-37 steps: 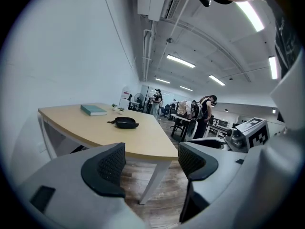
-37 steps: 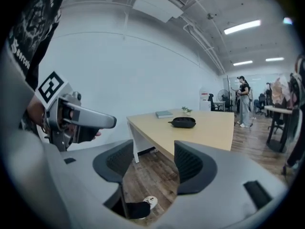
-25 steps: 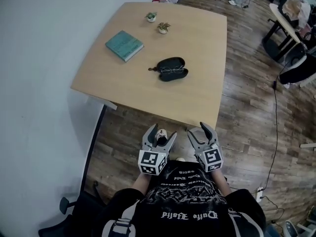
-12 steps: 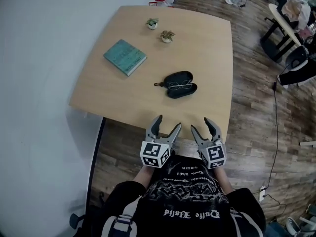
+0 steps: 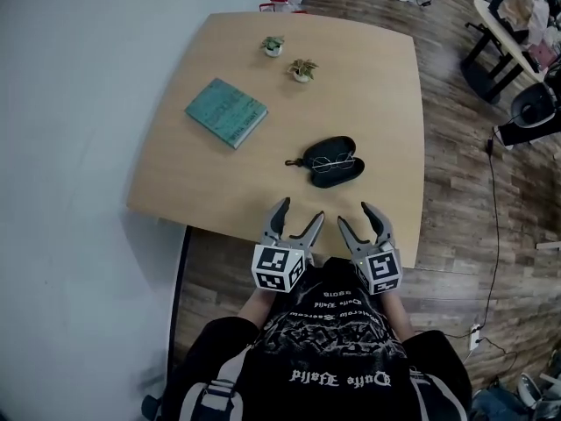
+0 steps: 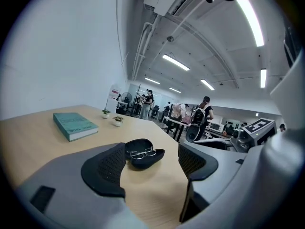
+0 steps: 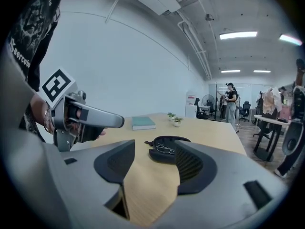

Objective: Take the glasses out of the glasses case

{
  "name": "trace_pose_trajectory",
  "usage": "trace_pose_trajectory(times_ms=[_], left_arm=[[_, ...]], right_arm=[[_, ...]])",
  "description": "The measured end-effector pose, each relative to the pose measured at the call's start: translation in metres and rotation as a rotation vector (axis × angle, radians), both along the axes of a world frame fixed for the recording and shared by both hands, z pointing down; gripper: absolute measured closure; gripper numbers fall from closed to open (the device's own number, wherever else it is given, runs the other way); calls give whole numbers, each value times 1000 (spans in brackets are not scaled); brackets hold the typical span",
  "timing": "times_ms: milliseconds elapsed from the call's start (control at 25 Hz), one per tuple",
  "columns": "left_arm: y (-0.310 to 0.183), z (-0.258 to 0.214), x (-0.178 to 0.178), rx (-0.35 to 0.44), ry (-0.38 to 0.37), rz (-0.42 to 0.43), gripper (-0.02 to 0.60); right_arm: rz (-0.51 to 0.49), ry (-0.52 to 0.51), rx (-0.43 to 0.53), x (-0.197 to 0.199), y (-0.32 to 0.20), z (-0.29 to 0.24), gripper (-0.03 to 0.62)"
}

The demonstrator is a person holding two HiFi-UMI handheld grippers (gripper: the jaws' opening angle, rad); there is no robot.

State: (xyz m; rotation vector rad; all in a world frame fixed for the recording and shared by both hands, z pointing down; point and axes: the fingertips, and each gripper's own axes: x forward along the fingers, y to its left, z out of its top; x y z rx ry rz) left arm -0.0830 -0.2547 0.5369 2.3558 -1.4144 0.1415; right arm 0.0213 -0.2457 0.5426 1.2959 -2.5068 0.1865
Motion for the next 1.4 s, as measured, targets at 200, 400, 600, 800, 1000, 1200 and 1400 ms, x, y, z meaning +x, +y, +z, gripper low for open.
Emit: trace_pose_trajectory(times_ms=[200,400,600,800,1000,1200,1400], left_arm=[[-5,1,-5,-8,-11,0,225],[-8,6,-9,-12,-18,-12,225],[-9,5,-12,-16,10,-32,225],[-11,-3,-17,-14,12,-54,225],[-7,-4,-17,-21,33,-80,225],[-1,-3,-17,-32,9,-113,225],[4,0,-22,-41,-19,-146,225]], right_arm=[[-21,5,-33,-3,-10,-1,342],[-51,49,-12,-3,-29,-8,344],[-107,103,12,-7,-48,-16,344],[-160,197,49,-8,-73,-26,378],[-250,251,68,-14,-87,-31,376],[-335,338,79,-19,-104,-25,376],[-445,442,65,-24,-119,-9,376]])
